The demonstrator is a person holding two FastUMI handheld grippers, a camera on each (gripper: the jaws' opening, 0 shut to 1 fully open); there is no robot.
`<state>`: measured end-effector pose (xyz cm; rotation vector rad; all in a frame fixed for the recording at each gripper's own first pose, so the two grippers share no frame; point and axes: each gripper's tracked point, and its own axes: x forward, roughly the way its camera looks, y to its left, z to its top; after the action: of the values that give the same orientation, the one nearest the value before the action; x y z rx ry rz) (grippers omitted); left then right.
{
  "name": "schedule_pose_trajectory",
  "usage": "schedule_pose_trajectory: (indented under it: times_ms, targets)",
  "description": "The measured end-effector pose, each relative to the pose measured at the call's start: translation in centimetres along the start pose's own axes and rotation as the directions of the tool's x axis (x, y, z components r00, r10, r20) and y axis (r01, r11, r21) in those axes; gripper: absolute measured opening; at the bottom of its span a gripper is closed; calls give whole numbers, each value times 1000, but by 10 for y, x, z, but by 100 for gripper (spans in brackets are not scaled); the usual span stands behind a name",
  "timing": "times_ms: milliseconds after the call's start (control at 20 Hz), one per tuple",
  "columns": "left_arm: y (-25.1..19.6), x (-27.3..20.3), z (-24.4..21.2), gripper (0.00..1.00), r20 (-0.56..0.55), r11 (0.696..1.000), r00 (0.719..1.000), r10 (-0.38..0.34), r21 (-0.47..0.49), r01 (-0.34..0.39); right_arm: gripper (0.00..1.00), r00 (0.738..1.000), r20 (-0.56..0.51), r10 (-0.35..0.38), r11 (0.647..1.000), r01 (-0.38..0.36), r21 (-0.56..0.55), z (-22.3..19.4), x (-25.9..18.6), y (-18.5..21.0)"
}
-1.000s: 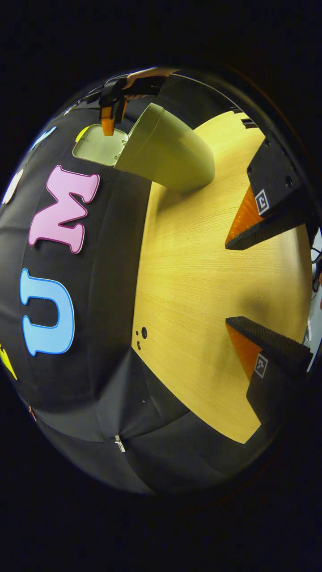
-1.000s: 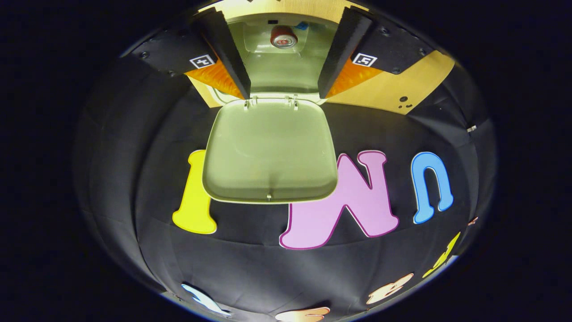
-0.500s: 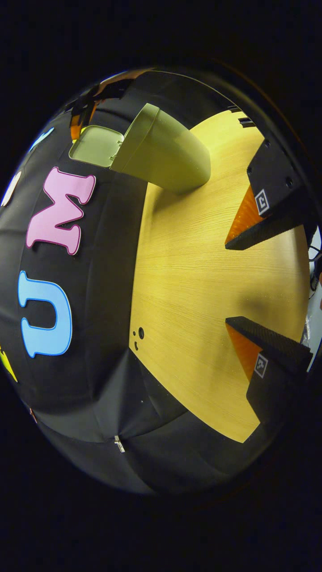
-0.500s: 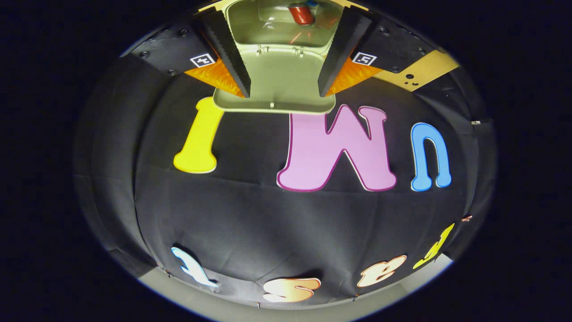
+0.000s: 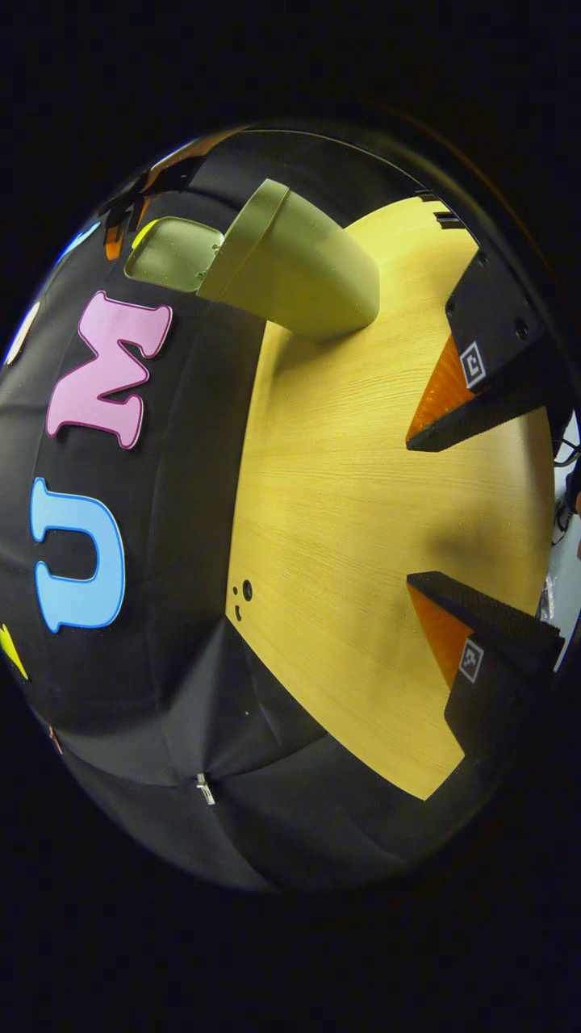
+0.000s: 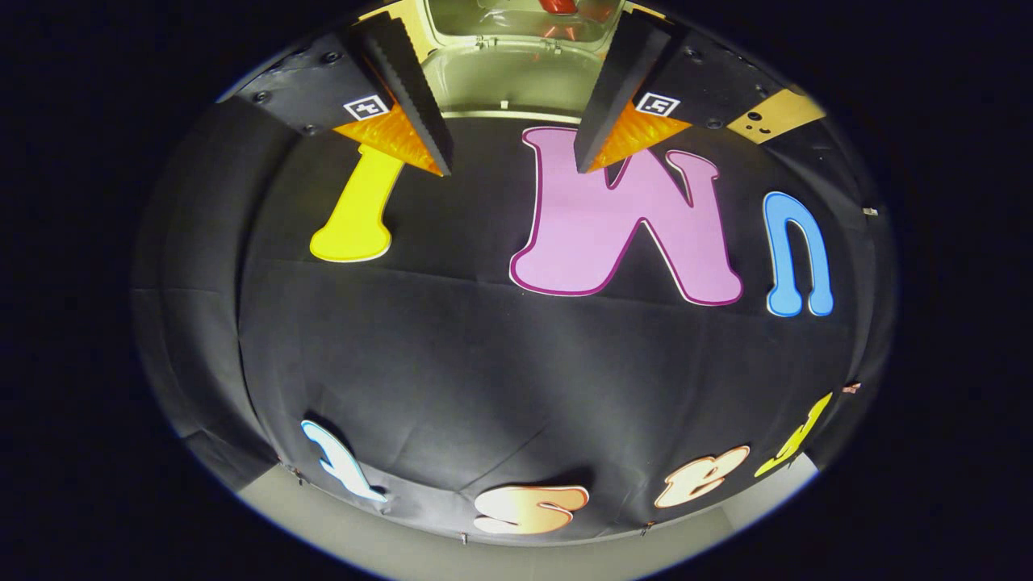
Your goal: Press the lid of the desktop garbage bin to open it, pick up the crumpled paper on the desktop and throw it into the bin, then pick up the pop can on the desktop and drop it into the bin, and finally close the garbage bin lid.
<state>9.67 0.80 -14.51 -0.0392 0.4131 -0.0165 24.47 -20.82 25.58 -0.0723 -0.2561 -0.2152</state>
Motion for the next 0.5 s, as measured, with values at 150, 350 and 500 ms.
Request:
schedule_pose_trajectory:
  times_ms: [150, 350, 500]
  targets:
    - [11, -8, -5, 96, 2, 999, 1000, 28, -28, -28, 94, 999, -53, 6, 1000, -5, 21, -17, 12, 2]
    - [9, 2, -4, 96, -2, 996, 998, 66, -66, -66, 95, 996, -83, 27, 999, -23, 45, -30, 18, 6]
    - [12, 6, 1, 96, -1, 990, 996, 94, -107, -94, 95, 994, -96, 46, 996, -38, 83, -31, 12, 7]
